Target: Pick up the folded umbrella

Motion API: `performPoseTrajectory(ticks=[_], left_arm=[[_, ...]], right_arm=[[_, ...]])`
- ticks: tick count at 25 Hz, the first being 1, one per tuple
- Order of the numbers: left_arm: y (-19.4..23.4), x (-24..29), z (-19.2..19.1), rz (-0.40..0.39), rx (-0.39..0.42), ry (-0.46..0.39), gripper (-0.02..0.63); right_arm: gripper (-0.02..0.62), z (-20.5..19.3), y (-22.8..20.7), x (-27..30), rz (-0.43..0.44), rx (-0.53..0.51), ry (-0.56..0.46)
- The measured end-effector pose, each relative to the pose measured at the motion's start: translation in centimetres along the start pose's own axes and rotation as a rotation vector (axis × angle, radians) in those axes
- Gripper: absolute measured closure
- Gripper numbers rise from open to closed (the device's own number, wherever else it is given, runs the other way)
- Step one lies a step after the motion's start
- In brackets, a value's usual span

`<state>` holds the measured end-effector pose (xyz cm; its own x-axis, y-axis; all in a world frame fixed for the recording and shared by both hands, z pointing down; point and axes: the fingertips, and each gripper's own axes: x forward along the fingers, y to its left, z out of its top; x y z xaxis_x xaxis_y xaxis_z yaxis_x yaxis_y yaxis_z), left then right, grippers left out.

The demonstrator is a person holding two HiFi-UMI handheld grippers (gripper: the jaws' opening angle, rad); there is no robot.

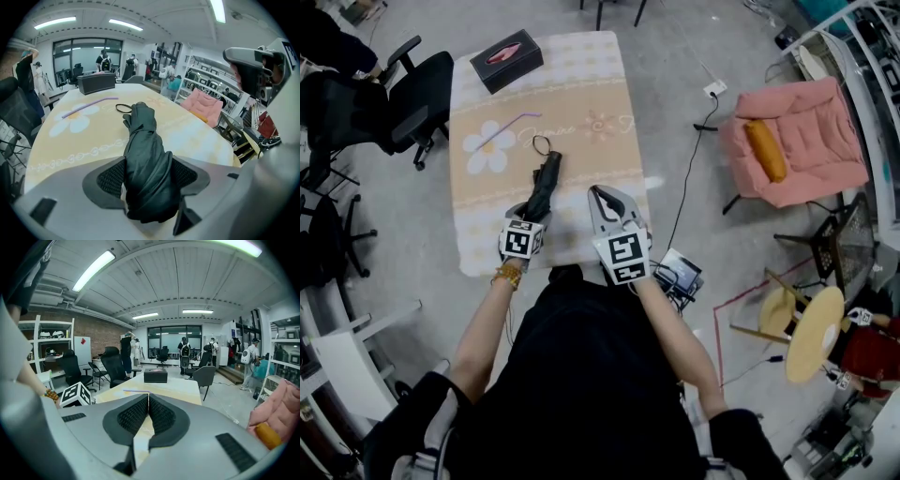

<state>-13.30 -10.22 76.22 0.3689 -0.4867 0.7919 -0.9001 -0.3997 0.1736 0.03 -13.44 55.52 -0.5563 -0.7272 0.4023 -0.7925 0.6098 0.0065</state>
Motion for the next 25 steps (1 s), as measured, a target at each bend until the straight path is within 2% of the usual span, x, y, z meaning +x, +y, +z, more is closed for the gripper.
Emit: performPoseTrajectory(ticks=[13,21,25], left_arm=[[0.0,1.3,-0.6,-0.004,-0.001,0.028,0.321],[0.4,1.5,-0.8,0.062,0.025,0.035,0.321],[0.5,1.4,-0.8,0.066,0.018,0.034,0.322]], right_arm=[[0.578,0.1,0.1,0.3,0.010,-0.014,0.001],[0.578,0.4,-0.4,0.6,0.005,-0.009,-0.001],[0.578,0.6,-0.6,0.7,0.003,-0.010,-0.004]])
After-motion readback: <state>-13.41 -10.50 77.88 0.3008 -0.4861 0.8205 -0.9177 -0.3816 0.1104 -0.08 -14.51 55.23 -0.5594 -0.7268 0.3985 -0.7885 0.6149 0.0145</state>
